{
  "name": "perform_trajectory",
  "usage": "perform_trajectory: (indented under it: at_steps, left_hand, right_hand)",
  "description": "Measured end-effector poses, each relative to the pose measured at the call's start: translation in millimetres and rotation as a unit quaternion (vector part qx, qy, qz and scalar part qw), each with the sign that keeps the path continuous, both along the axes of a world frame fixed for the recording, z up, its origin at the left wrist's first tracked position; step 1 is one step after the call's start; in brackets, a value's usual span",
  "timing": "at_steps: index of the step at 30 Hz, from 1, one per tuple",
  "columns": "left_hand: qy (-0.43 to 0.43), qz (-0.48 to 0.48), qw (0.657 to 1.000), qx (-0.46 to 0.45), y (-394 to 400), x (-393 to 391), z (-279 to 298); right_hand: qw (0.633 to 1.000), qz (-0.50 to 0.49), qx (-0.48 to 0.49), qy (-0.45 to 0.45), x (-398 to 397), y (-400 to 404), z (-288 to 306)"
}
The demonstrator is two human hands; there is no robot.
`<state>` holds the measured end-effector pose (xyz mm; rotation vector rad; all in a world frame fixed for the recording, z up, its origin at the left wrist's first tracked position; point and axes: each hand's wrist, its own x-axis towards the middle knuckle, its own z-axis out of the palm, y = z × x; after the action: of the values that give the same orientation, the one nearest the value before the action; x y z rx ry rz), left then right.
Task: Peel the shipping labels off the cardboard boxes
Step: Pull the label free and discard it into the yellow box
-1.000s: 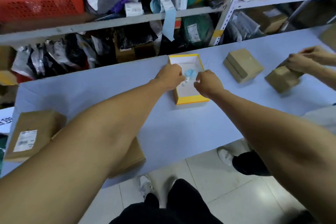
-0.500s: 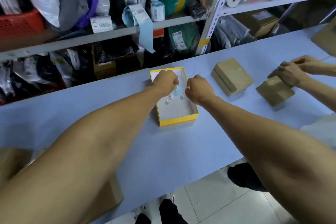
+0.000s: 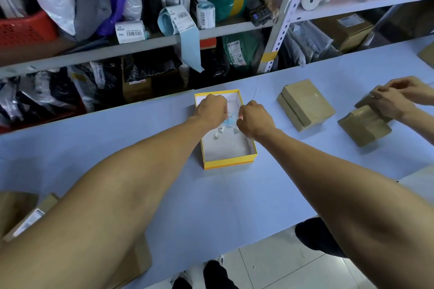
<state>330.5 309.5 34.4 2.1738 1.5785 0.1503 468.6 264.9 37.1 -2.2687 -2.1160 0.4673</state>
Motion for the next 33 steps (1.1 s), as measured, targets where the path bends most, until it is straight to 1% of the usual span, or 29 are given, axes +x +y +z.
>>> perform_trajectory:
  at_steps: [6, 10, 15, 17, 19, 22, 25, 30, 33]
  left_hand:
    - [-0.001, 0.01, 1.0, -0.007, -2, 1, -6]
    - [0.075, -0.035, 0.996, 0.011, -12, -6, -1]
    - [0.142, -0.059, 0.988, 0.005, -42, -46, -6]
    - [0.14, -0.042, 0.989, 0.017, -64, -70, -7]
    - [0.128, -0.026, 0.991, 0.006, -89, -92, -7]
    - [0.129, 0.013, 0.991, -0.02, -142, -139, -11]
    - [0.119, 0.069, 0.99, -0.03, -206, -191, -22]
    - [0.115, 0.116, 0.987, -0.008, -315, -274, -48]
    - [0.092, 0.172, 0.98, -0.033, -362, -311, -61]
  right_hand:
    - [1.0, 0.009, -0.001, 0.0, -1, 0, -3]
    - [1.0, 0.01, -0.004, 0.004, -4, -1, -5]
    - [0.999, 0.036, -0.006, 0.01, -26, -9, -4]
    - [0.998, 0.056, -0.004, 0.022, -46, -18, -1]
    - [0.997, 0.07, -0.002, 0.036, -69, -31, 0]
    - [0.993, 0.098, -0.013, 0.068, -122, -70, -4]
    - [0.986, 0.126, -0.036, 0.1, -176, -133, -22]
    - [0.974, 0.182, -0.099, 0.09, -241, -241, -59]
    - [0.97, 0.196, -0.095, 0.107, -259, -280, -68]
